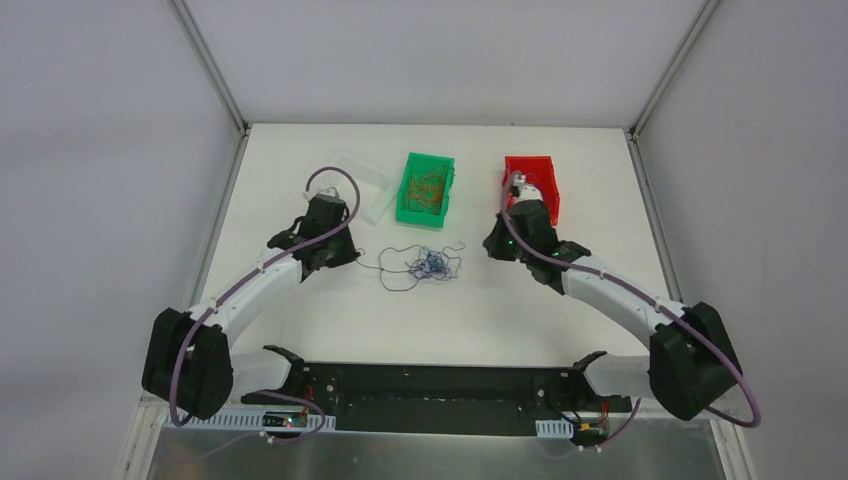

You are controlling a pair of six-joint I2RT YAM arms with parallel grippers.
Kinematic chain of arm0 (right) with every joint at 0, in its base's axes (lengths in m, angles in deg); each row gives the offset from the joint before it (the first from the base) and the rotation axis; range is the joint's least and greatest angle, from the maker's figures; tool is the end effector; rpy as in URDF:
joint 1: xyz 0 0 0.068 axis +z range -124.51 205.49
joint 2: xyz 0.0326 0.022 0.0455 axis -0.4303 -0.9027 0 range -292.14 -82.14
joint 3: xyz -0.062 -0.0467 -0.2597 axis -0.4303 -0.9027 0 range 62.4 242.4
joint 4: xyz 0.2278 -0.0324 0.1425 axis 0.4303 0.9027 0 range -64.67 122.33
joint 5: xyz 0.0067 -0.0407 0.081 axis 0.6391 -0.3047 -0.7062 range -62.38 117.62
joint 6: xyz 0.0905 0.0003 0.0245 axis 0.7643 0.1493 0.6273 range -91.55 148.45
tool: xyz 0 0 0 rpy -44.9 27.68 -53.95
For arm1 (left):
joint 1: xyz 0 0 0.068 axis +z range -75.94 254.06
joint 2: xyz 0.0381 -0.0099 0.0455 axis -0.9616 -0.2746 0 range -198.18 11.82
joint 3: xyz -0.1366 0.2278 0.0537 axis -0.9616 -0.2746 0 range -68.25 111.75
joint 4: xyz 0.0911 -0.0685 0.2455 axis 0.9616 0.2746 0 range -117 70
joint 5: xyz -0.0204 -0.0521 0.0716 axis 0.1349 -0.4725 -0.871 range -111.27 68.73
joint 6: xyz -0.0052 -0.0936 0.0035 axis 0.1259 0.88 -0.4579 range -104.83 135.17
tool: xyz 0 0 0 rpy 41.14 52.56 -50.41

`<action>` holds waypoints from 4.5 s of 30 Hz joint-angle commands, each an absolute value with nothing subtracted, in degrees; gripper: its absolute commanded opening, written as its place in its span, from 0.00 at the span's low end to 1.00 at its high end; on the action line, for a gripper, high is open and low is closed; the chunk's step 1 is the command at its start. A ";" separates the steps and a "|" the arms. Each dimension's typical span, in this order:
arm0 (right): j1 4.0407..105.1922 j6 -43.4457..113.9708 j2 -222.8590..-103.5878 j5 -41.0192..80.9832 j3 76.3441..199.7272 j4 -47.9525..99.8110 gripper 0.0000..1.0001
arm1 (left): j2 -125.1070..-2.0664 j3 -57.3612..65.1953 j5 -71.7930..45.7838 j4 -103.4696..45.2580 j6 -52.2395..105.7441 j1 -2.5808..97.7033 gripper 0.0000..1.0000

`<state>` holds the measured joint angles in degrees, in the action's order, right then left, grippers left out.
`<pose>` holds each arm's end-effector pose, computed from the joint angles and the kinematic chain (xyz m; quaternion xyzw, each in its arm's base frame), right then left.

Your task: Untangle the cables

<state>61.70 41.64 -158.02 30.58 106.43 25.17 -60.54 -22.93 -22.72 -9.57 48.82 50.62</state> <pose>0.2761 0.1967 0.2011 -0.1619 0.8579 0.1831 0.4519 0.2834 -0.1206 0.1899 -0.0869 0.9179 -0.1747 0.3454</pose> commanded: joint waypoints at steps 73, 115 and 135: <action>23.82 69.78 -130.31 46.60 94.08 42.59 0.00 | -38.74 -18.03 -45.07 10.17 58.52 62.16 0.00; 60.27 48.47 -158.81 13.90 126.75 26.68 0.00 | -65.36 5.42 -19.66 -9.72 51.86 48.19 0.00; 64.08 52.11 -218.77 18.58 198.41 33.35 0.00 | -82.89 21.07 -25.57 -15.21 47.87 65.97 0.00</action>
